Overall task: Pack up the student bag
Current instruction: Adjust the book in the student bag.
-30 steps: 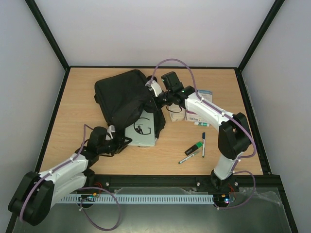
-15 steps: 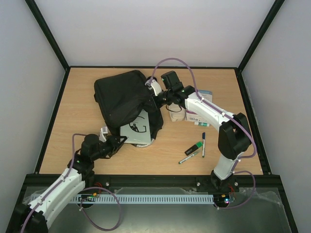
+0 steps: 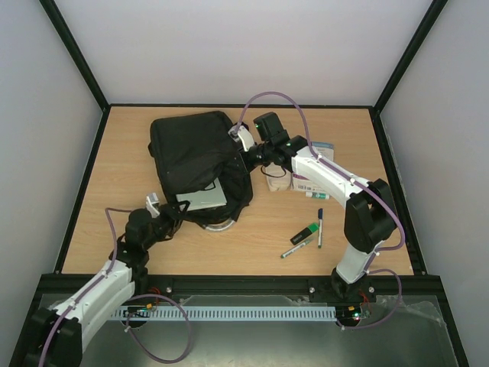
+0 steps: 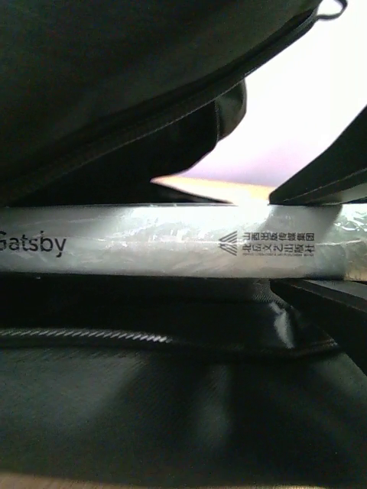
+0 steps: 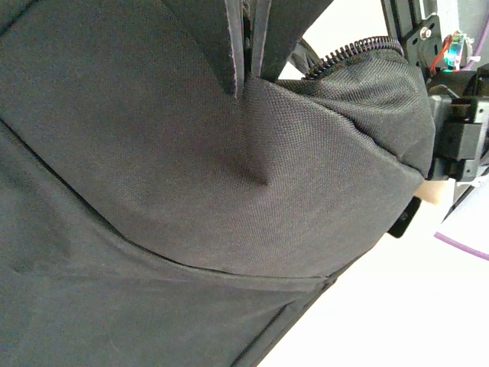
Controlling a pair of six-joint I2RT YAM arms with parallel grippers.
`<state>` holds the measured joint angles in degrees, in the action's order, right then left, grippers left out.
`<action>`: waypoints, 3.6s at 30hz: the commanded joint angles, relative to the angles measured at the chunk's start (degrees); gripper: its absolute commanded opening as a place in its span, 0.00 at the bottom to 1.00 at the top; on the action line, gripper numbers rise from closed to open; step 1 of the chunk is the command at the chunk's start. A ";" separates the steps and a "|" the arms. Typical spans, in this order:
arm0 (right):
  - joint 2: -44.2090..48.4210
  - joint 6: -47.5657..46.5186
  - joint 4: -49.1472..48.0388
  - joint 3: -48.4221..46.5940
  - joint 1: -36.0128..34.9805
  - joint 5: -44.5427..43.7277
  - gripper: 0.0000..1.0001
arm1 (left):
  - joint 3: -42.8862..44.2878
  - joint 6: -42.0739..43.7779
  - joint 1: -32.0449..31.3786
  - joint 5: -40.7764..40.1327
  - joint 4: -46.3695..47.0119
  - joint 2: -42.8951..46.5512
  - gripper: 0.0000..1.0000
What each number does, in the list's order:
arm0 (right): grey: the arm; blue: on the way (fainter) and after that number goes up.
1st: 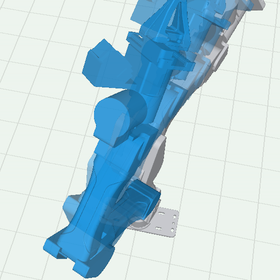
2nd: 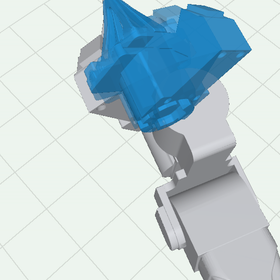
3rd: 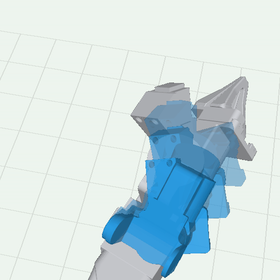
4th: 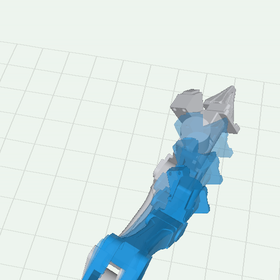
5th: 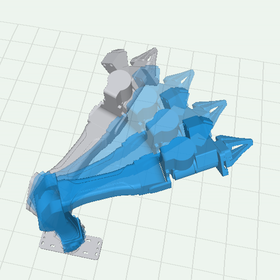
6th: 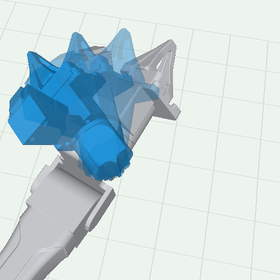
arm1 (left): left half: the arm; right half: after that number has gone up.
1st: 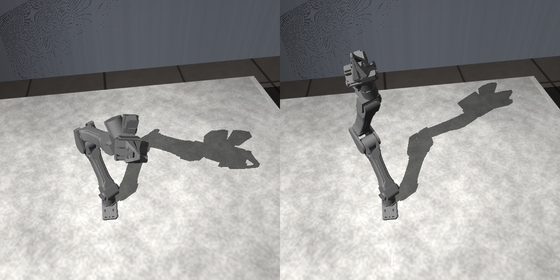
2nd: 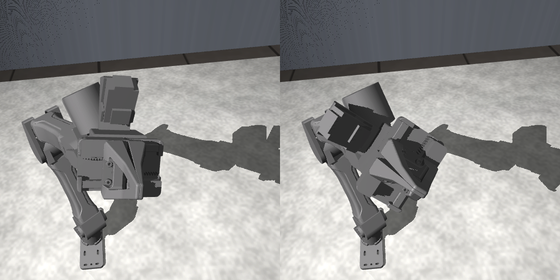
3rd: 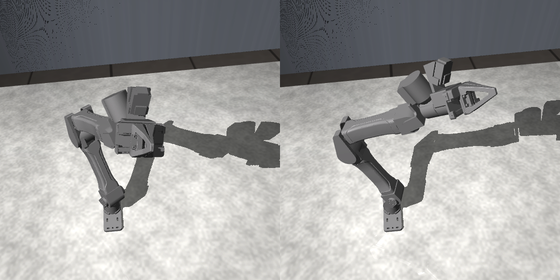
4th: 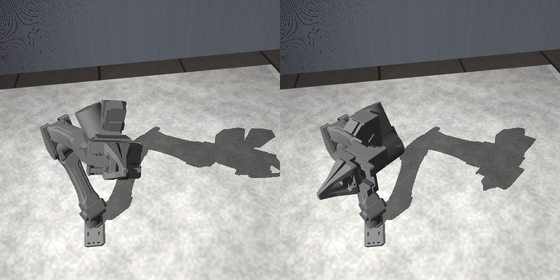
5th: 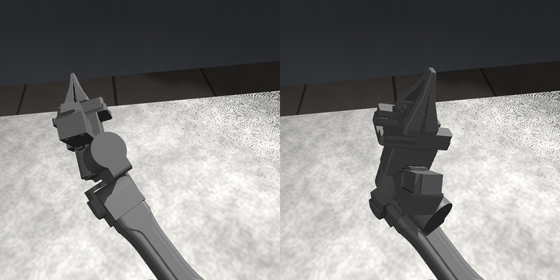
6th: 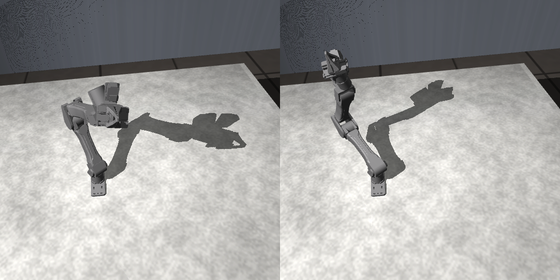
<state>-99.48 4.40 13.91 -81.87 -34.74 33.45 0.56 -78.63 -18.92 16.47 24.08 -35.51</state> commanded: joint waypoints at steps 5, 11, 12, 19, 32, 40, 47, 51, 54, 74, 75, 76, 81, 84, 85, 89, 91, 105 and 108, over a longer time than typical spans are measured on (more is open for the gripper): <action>1.63 0.65 0.32 -1.05 -0.24 3.30 0.01 | 12.32 8.36 0.73 -2.18 7.04 -9.78 0.02; 1.52 0.70 0.31 -1.46 -0.19 3.77 0.01 | 17.32 9.62 0.71 -1.76 10.95 -19.52 0.02; 1.48 0.82 0.37 -1.64 -0.22 3.93 0.01 | 17.91 9.35 0.66 -1.37 12.19 -21.84 0.02; 0.04 0.18 1.85 -3.94 -0.24 4.63 0.01 | 24.06 10.98 0.20 -2.05 14.85 -33.09 0.02; 1.26 -3.25 3.39 -1.25 0.73 -0.81 0.01 | 36.22 21.58 0.38 -7.87 -29.51 -29.64 0.62; 0.82 -4.79 5.40 -1.23 1.57 -2.45 0.01 | 41.43 29.57 -0.52 -5.61 -48.31 -24.16 0.76; 0.88 -8.01 6.16 -0.58 2.12 -5.96 0.01 | 56.07 43.67 -6.44 -13.32 -65.31 -25.30 0.69; 1.20 -10.30 7.35 0.13 2.13 -5.29 0.01 | 56.79 54.30 -7.77 -15.77 -61.19 -20.75 0.68; 2.26 -12.16 7.27 2.20 2.13 -4.90 0.01 | 53.56 61.56 -7.97 -11.31 -53.10 -17.61 0.68; 5.62 -17.76 8.76 5.13 2.04 -1.80 0.01 | 50.70 75.34 -16.05 -20.58 -46.46 -32.21 0.66; 5.72 -18.09 8.88 5.14 2.05 -1.39 0.01 | 51.00 75.78 -16.15 -20.70 -45.76 -33.12 0.66; 5.83 -18.38 9.00 5.21 2.05 -1.06 0.01 | 51.16 76.15 -16.25 -21.18 -44.91 -34.06 0.65; 5.89 -19.63 9.40 5.58 2.05 0.00 0.01 | 51.59 77.85 -16.27 -24.12 -40.61 -36.37 0.56; 5.71 -20.19 9.51 5.46 2.05 -0.14 0.01 | 51.60 78.20 -16.31 -21.40 -39.08 -36.70 0.35; 5.64 -20.39 9.51 5.30 2.06 -0.20 0.01 | 51.64 78.13 -16.29 -20.57 -38.76 -36.92 0.30; 5.98 -20.72 10.24 3.96 2.05 0.03 0.01 | 52.09 76.87 -16.35 -19.63 -38.52 -37.79 0.09; 6.72 -21.19 11.48 3.32 2.05 0.20 0.02 | 51.78 76.26 -16.33 -19.34 -37.98 -37.51 0.03; 19.48 -40.39 10.38 17.08 -18.26 -25.95 0.43 | 46.67 68.46 -12.28 -16.43 -30.30 -27.44 0.02; 16.36 -44.04 1.84 21.47 -24.41 -42.01 0.40 | 46.34 67.22 -10.71 -13.83 -29.30 -26.76 0.02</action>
<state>-78.56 -32.53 22.57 -65.89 -53.91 12.82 47.18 -7.88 -31.33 -0.93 -11.22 -64.84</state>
